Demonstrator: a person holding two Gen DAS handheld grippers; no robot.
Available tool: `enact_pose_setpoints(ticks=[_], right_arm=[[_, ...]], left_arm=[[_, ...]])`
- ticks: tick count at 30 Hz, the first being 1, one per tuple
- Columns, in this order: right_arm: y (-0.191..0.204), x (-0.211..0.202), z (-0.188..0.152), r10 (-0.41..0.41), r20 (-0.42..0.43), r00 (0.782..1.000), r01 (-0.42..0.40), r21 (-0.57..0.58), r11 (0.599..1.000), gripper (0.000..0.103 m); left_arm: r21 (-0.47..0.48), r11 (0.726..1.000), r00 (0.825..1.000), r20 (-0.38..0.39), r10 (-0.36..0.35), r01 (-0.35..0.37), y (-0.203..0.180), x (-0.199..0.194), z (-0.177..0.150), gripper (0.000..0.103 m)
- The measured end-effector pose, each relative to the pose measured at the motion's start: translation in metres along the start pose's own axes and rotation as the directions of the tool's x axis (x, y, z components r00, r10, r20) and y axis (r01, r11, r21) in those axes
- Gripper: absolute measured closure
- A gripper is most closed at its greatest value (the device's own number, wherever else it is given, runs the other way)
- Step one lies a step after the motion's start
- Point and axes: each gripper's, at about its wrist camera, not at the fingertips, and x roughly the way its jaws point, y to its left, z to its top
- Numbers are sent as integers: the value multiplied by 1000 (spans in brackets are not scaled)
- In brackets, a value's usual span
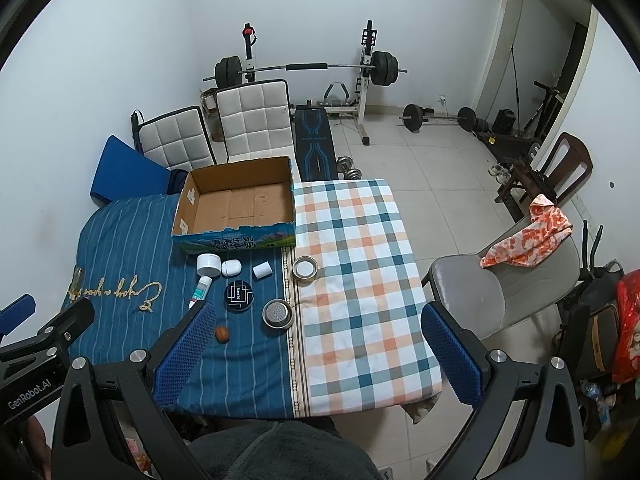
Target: Organize rigid objects
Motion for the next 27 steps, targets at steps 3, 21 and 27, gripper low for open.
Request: enact_pose_setpoints(ticks=[3, 21, 27], right_arm=[[0, 0, 0, -1, 1, 1000, 1, 2, 1000, 0], [1, 7, 9, 14, -14, 1000, -14, 0, 1000, 0], [4, 53, 21, 25, -59, 998, -27, -26, 999, 0]], left_arm=[[2, 1000, 1000, -2, -1, 1, -1, 0, 0, 0], [-19, 1000, 1000, -8, -4, 4, 0, 8, 2, 0], [-27, 999, 1000, -19, 22, -23, 5, 50, 16, 0]])
